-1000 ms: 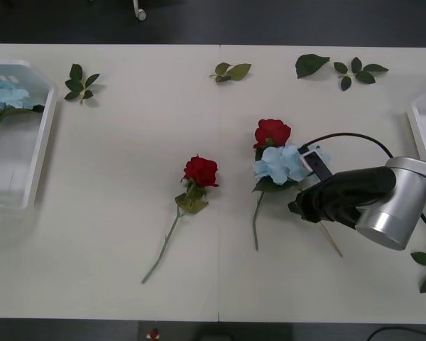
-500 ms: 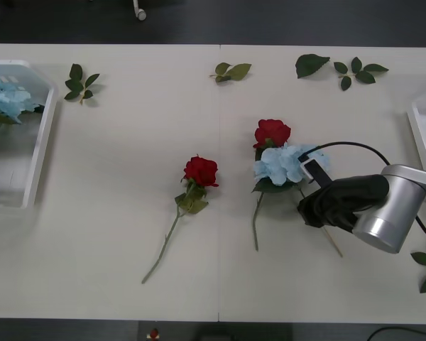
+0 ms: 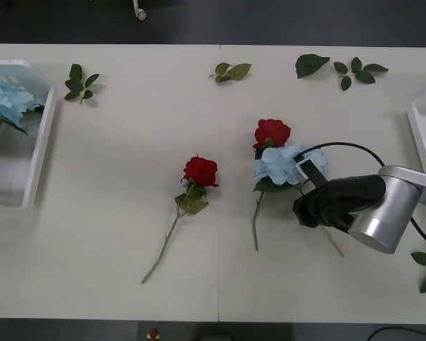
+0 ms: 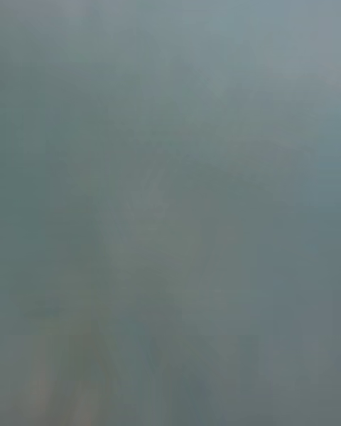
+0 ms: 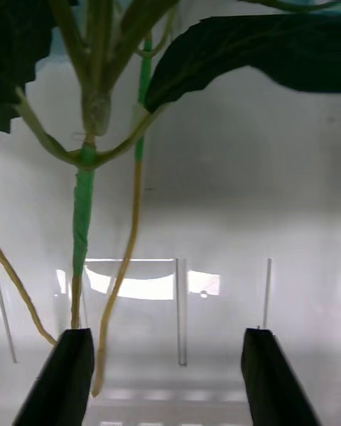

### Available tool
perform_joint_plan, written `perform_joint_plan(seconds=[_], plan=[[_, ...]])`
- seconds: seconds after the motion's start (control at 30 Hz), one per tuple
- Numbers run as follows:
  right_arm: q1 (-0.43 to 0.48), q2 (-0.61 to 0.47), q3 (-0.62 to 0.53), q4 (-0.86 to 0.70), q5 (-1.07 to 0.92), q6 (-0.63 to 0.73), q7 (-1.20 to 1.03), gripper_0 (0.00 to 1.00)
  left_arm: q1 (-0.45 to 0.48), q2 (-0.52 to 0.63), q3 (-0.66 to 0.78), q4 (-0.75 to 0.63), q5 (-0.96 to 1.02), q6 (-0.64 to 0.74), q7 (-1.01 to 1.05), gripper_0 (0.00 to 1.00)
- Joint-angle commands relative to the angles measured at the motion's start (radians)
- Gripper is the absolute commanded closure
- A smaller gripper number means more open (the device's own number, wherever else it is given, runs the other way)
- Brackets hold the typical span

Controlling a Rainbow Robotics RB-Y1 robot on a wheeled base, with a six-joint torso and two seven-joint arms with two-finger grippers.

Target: Put the red flowers into the right box and the blue flowers into the left box

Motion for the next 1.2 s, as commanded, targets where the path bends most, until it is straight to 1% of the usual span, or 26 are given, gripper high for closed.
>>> perform_joint_plan(seconds=[0.03,0.13,0.3,0.33,0.4,0.5,0.63,0.73,0.8,0.83,0.93,1.03,1.2], plan=[[-0.015,-0.068,-0.081,-0.029,-0.145,-0.026,0.059,1.00,-0.009,0.084,0.065,-0.084,-0.006,0.087,-0.032,0.00],[-0.015,-0.116,-0.132,-0.063,-0.253,-0.031,0.077,1.00,-0.009,0.107,0.120,-0.131,-0.028,0.158,-0.038,0.00],[-0.013,-0.193,-0.269,-0.086,-0.536,-0.031,0.215,1.00,-0.009,0.144,0.243,-0.295,-0.135,0.332,-0.046,0.00],[-0.013,-0.197,-0.282,-0.086,-0.562,-0.031,0.234,1.00,-0.009,0.147,0.255,-0.317,-0.148,0.355,-0.046,0.00],[-0.013,-0.211,-0.338,-0.086,-0.663,-0.031,0.292,1.00,-0.009,0.155,0.304,-0.406,-0.197,0.452,-0.046,0.00],[-0.013,-0.214,-0.402,-0.081,-0.764,-0.029,0.358,1.00,-0.009,0.157,0.356,-0.518,-0.244,0.559,-0.046,0.00],[-0.013,-0.206,-0.477,-0.064,-0.901,-0.029,0.444,1.00,-0.009,0.155,0.382,-0.594,-0.235,0.661,-0.046,0.00],[-0.018,-0.182,-0.525,-0.009,-1.112,-0.029,0.580,1.00,-0.009,0.155,0.395,-0.601,-0.149,0.702,-0.054,0.00],[-0.035,-0.165,-0.534,0.025,-1.215,-0.026,0.702,1.00,-0.009,0.155,0.392,-0.596,-0.075,0.716,-0.060,0.00],[-0.056,-0.145,-0.532,0.060,-1.295,-0.008,0.804,1.00,-0.008,0.155,0.385,-0.588,-0.002,0.731,-0.069,0.00],[-0.099,-0.101,-0.532,0.126,-1.399,0.041,0.948,1.00,-0.008,0.157,0.353,-0.574,0.133,0.742,-0.121,0.00],[-0.159,-0.033,-0.532,0.194,-1.471,0.095,1.090,1.00,-0.009,0.155,0.296,-0.553,0.294,0.739,-0.204,0.00],[-0.202,0.070,-0.534,0.258,-1.544,0.116,1.238,1.00,-0.009,0.152,0.223,-0.504,0.532,0.737,-0.296,0.00]])
